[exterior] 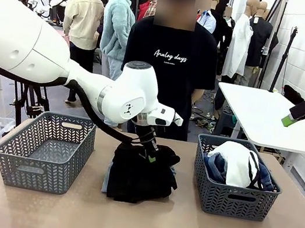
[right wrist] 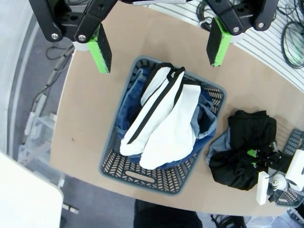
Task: Sort the tops and bottoms.
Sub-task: Lift clothes from the center of the table with your left hand.
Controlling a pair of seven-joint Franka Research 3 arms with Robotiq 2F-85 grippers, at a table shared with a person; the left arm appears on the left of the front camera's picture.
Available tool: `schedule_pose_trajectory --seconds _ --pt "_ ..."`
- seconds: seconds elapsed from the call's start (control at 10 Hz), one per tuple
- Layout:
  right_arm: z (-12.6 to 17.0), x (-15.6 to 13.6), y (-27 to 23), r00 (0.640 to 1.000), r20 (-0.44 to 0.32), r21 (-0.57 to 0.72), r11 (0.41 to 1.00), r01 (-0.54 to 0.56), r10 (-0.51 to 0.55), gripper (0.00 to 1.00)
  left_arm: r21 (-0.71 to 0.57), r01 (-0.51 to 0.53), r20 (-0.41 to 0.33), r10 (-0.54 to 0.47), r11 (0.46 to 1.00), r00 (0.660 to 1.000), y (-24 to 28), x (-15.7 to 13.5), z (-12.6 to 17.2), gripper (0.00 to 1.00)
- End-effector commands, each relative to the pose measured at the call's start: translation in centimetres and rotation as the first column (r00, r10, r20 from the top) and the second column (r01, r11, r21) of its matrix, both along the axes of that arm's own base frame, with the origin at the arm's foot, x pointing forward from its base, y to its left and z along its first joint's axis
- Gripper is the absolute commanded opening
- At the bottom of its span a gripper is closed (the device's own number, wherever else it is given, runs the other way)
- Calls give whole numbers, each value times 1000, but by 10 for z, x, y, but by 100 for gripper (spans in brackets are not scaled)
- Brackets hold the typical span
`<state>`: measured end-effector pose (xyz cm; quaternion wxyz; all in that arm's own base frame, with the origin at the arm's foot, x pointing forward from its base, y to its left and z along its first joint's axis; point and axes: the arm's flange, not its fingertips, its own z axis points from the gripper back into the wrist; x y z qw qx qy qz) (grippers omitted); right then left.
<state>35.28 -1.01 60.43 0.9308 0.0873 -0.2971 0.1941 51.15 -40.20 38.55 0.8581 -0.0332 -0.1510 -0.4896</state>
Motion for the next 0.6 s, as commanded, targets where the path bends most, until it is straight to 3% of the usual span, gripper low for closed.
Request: schedule_pose_trajectory --seconds 0.0,0.3,0.5 --pt "-1 0 0 1000 -10 -7 1000 7 -7 100 23 -19 2 19 1000 1000 1 2 -2 0" --pt "-1 0 0 1000 -10 -7 1000 7 -7 100 -24 -38 9 38 999 999 8 -2 3 0" --pt "-1 0 0 1000 -10 -7 1000 7 -7 100 -56 -79 -29 78 995 997 34 -9 -2 0"
